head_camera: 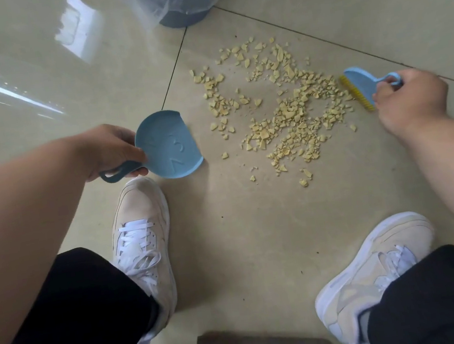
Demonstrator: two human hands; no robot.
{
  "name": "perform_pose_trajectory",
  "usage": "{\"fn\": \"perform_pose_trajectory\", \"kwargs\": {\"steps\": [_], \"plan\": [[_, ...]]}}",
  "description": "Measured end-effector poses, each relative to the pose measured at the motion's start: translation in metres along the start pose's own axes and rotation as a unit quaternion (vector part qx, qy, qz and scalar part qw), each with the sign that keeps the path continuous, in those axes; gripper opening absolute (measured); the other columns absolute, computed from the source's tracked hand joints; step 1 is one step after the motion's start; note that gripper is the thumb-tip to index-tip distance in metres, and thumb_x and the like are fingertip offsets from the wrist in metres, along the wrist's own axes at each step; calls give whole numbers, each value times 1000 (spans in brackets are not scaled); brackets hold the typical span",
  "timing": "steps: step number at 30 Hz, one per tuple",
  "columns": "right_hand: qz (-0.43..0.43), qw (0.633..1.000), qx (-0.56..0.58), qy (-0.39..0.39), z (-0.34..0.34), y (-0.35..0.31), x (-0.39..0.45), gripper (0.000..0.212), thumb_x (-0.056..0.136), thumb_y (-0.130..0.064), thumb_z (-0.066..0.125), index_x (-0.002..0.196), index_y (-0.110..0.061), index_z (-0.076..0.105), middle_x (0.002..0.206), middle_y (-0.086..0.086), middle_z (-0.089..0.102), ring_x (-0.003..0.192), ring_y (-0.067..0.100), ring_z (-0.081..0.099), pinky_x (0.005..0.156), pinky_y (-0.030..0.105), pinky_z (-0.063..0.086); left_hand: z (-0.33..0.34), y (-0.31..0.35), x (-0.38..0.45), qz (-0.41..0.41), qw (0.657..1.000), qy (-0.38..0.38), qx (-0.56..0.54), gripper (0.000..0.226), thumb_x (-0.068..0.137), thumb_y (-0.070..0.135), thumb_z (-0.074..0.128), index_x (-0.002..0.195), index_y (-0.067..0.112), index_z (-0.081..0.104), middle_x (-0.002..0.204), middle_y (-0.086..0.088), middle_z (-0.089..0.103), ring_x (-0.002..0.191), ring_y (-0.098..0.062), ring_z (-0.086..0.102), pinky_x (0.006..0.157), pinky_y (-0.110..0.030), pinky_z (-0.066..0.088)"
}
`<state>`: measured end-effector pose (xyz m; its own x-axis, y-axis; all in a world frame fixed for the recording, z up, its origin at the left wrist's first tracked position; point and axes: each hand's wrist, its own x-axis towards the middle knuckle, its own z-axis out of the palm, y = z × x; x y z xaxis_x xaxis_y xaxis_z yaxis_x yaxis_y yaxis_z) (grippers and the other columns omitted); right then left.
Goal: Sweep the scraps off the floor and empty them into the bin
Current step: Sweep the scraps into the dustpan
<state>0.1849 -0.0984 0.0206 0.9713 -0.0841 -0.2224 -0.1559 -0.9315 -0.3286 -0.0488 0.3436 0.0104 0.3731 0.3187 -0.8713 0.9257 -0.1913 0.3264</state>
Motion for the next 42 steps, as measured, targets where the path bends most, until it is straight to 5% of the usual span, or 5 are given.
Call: {"fn": "perform_pose_trajectory", "kwargs": {"steps": [6,13,22,38,42], "plan": [[-38,998,-10,-42,8,-10,-11,35,93,-38,58,87,-4,66,79,15,66,78,35,61,77,38,50,15,12,3,-7,994,33,101,14,94,2,64,100,3,77,80,-12,84,63,-29,81,77,-45,69],[-75,995,-53,-26,21,3,-5,34,99,-32,44,74,-9,47,77,17,52,76,38,49,66,35,29,32,11,7,-18,987,62,147,30,93,4,48,101,-6,74,79,-26,81,53,-31,62,51,-28,47],[-77,989,64,-109,38,-15,-33,42,104,-30,49,146,-27,52,109,-5,61,95,16,58,81,17,36,51,42,-1,-26,981,55,182,27,96,1,44,91,-7,69,37,-2,62,24,-16,49,36,-18,39],[-233,958,8,-169,81,-57,-82,52,96,-11,57,147,-22,51,121,11,66,109,30,61,90,35,52,111,95,-3,9,982,16,188,22,103,-2,40,102,-10,61,28,-8,52,15,-15,45,25,-14,32],[-287,937,-15,-198,84,-68,-105,55,89,-2,59,142,-14,55,132,11,65,122,34,56,105,44,46,123,100,-1,16,987,1,159,20,104,-3,40,107,-11,58,60,-22,62,36,-27,55,25,-16,34]]}}
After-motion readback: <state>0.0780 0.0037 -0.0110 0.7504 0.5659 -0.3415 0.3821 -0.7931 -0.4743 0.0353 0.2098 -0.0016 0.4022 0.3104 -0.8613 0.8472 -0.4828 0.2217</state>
